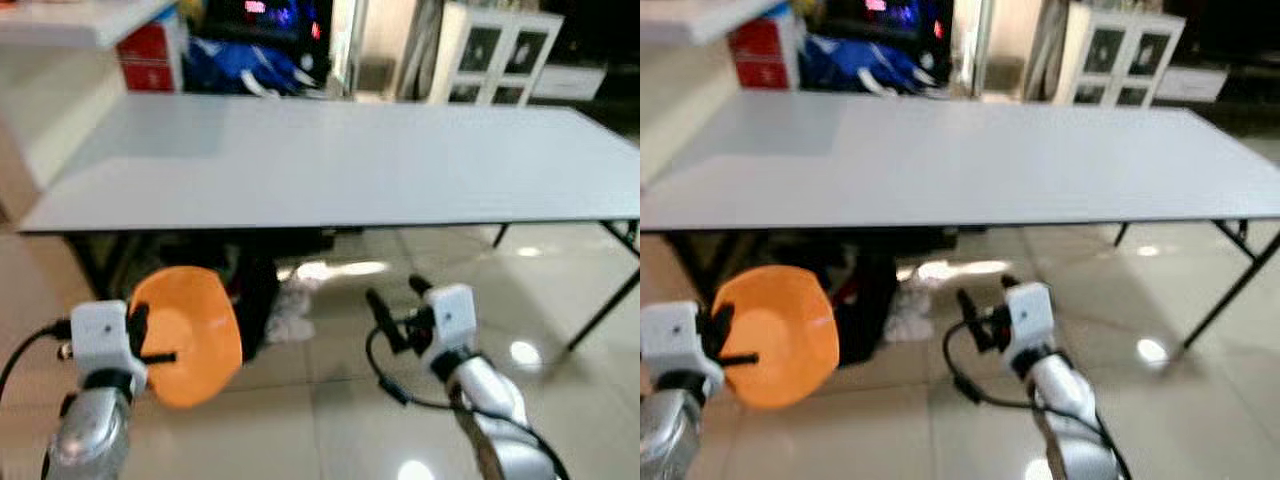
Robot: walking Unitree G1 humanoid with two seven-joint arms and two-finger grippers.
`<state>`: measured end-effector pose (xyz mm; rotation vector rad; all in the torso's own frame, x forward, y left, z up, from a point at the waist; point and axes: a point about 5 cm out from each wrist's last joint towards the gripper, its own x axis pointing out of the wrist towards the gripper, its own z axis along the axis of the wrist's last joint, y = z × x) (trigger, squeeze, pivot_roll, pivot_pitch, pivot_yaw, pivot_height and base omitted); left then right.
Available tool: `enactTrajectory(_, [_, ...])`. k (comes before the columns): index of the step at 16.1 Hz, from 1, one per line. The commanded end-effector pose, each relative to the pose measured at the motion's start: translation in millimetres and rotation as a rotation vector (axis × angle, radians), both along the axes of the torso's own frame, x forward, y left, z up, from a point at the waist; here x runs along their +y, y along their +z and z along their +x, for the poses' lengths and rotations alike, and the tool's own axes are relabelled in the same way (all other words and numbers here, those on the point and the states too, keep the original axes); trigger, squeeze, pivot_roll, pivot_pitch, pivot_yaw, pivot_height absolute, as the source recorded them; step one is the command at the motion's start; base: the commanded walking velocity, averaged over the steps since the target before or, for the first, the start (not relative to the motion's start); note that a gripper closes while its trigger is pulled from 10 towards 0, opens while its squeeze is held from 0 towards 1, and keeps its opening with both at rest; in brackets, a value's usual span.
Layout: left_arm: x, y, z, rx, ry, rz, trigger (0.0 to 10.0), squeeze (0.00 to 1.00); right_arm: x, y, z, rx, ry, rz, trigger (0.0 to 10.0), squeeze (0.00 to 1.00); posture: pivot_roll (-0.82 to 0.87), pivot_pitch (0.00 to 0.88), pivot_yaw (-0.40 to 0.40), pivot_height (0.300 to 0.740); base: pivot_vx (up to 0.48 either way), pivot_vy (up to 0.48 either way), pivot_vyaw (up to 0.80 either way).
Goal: Setting the table
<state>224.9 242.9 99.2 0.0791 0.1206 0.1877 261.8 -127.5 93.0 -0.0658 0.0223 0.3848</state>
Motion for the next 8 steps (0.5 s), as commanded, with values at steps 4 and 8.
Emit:
enactTrajectory(4, [-9.3, 22, 11.8, -0.102, -0.055, 0.026, 0.0, 0.00, -17.1, -16, 3.7, 0.041, -0.038, -0.018, 10.0, 0.00, 0.04, 0.000, -0.007, 0.736, 0.000, 0.000, 0.00])
enactTrajectory(8, [-18.2, 41, 27.5, -0.167, -0.101, 0.014, 0.0, 0.00, -23.2, -39, 6.1, 0.075, -0.042, -0.028, 10.0, 0.00, 0.03, 0.000, -0.001, 0.736, 0.480, 0.000, 0.00])
